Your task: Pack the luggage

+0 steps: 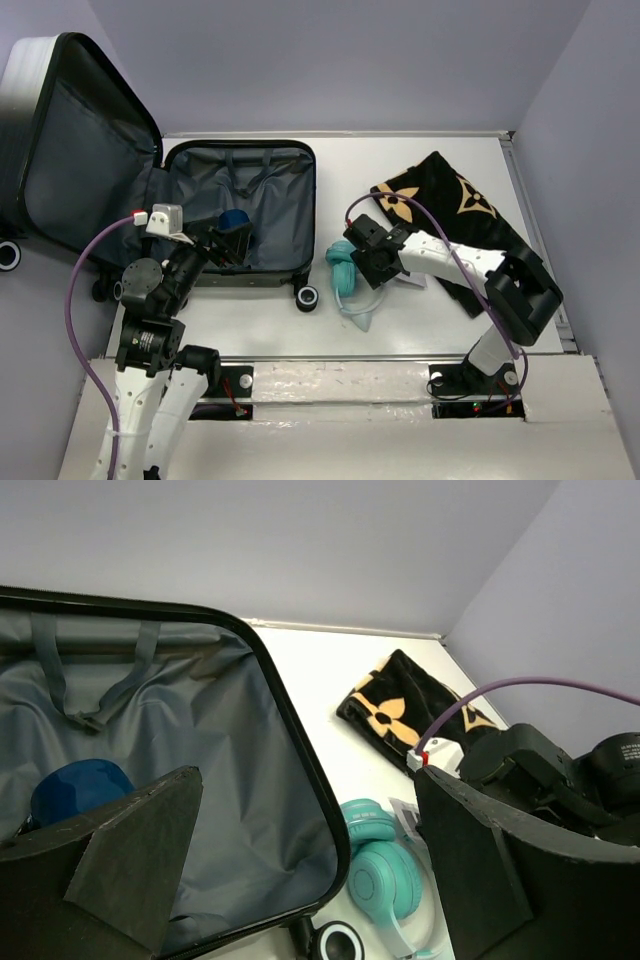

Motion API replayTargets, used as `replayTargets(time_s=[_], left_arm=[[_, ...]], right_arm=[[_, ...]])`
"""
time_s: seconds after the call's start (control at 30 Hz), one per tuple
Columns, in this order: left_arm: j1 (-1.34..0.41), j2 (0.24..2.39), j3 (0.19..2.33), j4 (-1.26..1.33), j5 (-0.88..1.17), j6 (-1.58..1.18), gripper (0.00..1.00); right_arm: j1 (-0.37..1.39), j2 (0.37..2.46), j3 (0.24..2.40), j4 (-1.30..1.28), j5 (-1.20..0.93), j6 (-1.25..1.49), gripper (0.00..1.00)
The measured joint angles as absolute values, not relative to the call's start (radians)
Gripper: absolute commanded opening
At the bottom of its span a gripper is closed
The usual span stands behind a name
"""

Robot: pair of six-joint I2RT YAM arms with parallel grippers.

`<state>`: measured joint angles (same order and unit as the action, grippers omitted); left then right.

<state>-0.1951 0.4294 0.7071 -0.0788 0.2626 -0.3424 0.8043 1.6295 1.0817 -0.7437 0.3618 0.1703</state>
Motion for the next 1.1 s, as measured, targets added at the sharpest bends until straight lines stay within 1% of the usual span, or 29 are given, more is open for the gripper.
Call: replayTargets(time_s=[0.17, 0.23, 0.27, 0.3, 0.33, 0.43, 0.47, 0.57, 0.8, 0.87, 0.97, 1.1], left_arm=[[-0.195, 0.43, 0.707, -0.078, 0.267, -0.342, 0.99], [-0.195, 0.43, 0.707, -0.078, 0.27, -0.342, 0.99], [-0.195, 0.43, 0.707, -0.078, 0.271, -0.342, 0.99], [-0.195, 0.431, 0.707, -0.078, 0.271, -0.342, 0.99], [-0.195, 0.432, 0.707, -0.078, 0.273, -0.342, 0.99], [-0.195, 0.438, 0.707, -0.078, 0.276, -0.342, 0.99], [-0.195, 0.44, 0.707, -0.078, 0.277, -0.342, 0.99], [-0.195, 0.445, 0.707, -0.078, 0.279, -0.342, 0.99], [-0.195, 0.445, 0.707, -0.076, 0.281, -0.342, 0.99], [-0.195, 0.446, 0.707, -0.075, 0.281, -0.342, 0.99], [-0.195, 0.45, 0.707, -0.072, 0.284, -0.342, 0.99], [-0.194, 0.451, 0.707, -0.071, 0.288, -0.343, 0.99]], right_arm=[[0.804, 1.669, 1.126, -0.704, 0.361, 0.146, 0.61], [0.804, 1.677, 1.135, -0.692, 0.36, 0.137, 0.59], [0.804, 1.682, 1.14, -0.686, 0.36, 0.133, 0.53], [0.804, 1.686, 1.144, -0.68, 0.361, 0.128, 0.49], [0.804, 1.691, 1.148, -0.677, 0.364, 0.123, 0.42], [0.804, 1.714, 1.166, -0.664, 0.374, 0.11, 0.29], [0.804, 1.721, 1.17, -0.659, 0.378, 0.104, 0.19], [0.804, 1.729, 1.172, -0.647, 0.403, 0.099, 0.07], [0.804, 1.711, 1.177, -0.65, 0.454, 0.102, 0.07], [0.804, 1.669, 1.177, -0.659, 0.469, 0.105, 0.07], [0.804, 1.543, 1.188, -0.677, 0.485, 0.109, 0.07], [0.822, 1.427, 1.308, -0.685, 0.496, 0.105, 0.07]])
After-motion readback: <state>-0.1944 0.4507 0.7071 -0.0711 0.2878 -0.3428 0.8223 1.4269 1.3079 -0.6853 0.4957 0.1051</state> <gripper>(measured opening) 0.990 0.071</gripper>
